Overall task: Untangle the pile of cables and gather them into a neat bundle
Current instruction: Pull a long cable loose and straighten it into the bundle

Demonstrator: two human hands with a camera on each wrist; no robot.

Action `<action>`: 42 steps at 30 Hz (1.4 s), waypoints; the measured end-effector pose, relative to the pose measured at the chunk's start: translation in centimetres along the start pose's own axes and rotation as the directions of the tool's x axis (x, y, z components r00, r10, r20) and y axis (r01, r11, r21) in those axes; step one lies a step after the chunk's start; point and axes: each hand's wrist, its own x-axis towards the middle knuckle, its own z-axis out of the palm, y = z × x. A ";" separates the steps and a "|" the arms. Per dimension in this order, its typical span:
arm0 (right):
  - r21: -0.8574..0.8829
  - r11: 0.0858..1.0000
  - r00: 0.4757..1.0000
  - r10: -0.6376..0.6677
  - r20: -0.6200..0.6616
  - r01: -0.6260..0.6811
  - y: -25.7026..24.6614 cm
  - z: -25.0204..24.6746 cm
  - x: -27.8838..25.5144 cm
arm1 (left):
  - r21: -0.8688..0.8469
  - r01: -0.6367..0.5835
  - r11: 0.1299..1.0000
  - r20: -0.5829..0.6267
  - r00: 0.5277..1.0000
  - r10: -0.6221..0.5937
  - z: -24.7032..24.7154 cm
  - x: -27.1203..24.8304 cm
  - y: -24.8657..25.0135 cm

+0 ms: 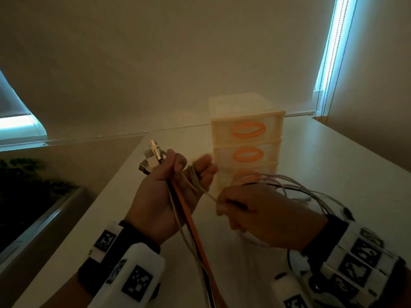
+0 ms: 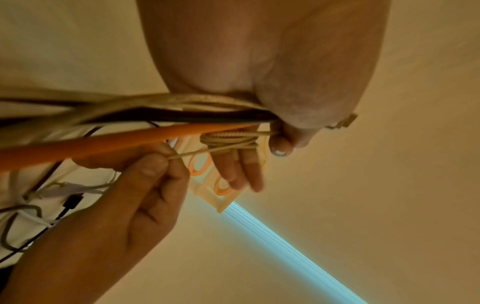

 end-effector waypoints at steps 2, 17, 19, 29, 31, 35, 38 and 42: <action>-0.126 0.988 0.990 0.077 -0.114 -0.092 0.7 -0.4 0.1 | -0.058 -0.020 0.998 -0.027 0.999 0.018 -0.4 0.2 0.2; -0.011 0.981 0.951 0.190 0.242 -0.194 0.3 -1.4 -0.2 | -0.124 -0.018 0.992 0.126 0.992 0.034 -2.6 0.5 2.3; -0.020 0.975 0.924 0.215 0.317 -0.220 0.4 -1.6 -0.3 | -0.143 0.015 0.990 0.178 0.984 0.011 -2.9 0.5 2.9; -0.034 0.988 0.895 0.123 -0.428 -0.152 0.6 -0.4 0.4 | 0.467 0.312 0.827 0.224 0.863 -0.452 0.0 -1.2 -1.7; -0.001 1.000 0.893 -0.024 -0.449 0.027 0.0 -0.3 0.1 | 0.337 0.237 0.911 0.139 0.944 -0.298 0.5 -0.9 -1.8; -0.036 0.989 0.977 -0.145 -0.159 0.141 0.1 0.6 -0.1 | 0.103 0.065 0.993 -0.034 0.997 -0.062 0.4 -0.2 -0.6; -0.060 0.998 0.990 -0.020 -0.142 0.012 0.9 0.5 0.2 | -0.014 0.016 1.000 -0.117 0.993 -0.017 0.2 -0.1 -0.2; -0.125 0.992 0.993 0.011 -0.119 -0.026 1.1 -0.1 0.0 | -0.041 0.002 0.999 -0.123 0.992 -0.007 -0.1 0.2 -0.2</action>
